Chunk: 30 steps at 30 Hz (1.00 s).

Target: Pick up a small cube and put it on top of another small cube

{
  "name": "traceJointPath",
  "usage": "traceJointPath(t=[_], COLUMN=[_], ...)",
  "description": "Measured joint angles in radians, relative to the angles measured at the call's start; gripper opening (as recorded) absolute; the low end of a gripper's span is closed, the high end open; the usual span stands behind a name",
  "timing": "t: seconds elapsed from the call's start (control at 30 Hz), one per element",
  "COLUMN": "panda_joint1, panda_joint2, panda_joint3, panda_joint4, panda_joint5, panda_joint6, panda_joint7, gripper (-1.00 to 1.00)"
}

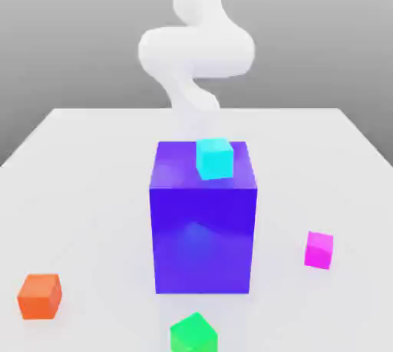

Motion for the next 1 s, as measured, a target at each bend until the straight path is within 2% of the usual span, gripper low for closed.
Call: traceJointPath(t=[0.5, 0.67, 0.77, 0.9, 0.93, 1.0], panda_joint1=[0.299, 0.391, 0.415, 0.500, 0.518, 0.518], panda_joint2=[0.557, 0.740, 0.850, 0.995, 1.017, 1.017], panda_joint3=[0.144, 0.201, 0.173, 0.070, 0.051, 0.051], panda_joint4=[-0.326, -0.431, -0.432, -0.405, -0.401, -0.401], panda_joint5=[0.001, -0.032, -0.105, -0.184, -0.187, -0.187], panda_joint6=[0.362, 0.480, 0.562, 0.677, 0.696, 0.696], panda_joint7=[-0.385, -0.485, -0.451, -0.395, -0.392, -0.391], gripper=[0.00, 0.00, 0.00, 0.00, -1.00, -1.00])
